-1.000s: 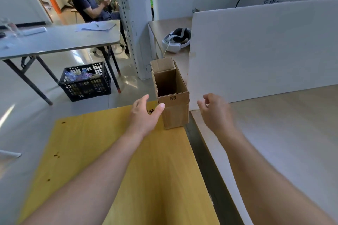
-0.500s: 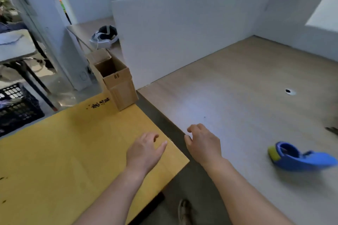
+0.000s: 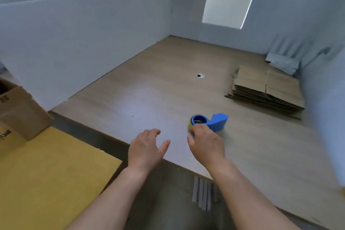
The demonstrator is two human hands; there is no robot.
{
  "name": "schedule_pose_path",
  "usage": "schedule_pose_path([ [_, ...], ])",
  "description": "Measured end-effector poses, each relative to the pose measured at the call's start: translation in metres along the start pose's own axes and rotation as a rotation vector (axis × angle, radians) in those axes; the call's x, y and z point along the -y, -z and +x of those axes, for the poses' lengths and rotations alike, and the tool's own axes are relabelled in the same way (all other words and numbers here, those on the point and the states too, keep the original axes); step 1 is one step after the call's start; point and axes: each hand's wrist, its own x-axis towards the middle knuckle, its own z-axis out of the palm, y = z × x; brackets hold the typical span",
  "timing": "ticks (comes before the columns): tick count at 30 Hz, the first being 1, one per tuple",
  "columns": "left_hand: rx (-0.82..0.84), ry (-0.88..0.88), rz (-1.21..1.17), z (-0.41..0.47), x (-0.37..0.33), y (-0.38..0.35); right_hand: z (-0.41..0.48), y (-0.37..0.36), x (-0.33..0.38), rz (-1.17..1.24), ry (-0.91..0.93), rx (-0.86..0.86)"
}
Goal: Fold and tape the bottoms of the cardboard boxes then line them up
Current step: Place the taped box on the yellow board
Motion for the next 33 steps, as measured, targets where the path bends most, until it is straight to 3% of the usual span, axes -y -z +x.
schedule_pose_path([
  [15,0.2,-0.285,0.016,0.09,-0.265,-0.141,0.023,0.061,-0.29,0.069,-0.361,-0.129],
  [20,0.301,-0.3,0.053,0.116,-0.299,-0.165,0.042,0.067,-0.351,0.086,-0.424,-0.125],
  [33,0.321,-0.305,0.091,0.24,-0.34,-0.211,0.137,0.058,-0.42,0.081,-0.517,-0.075],
])
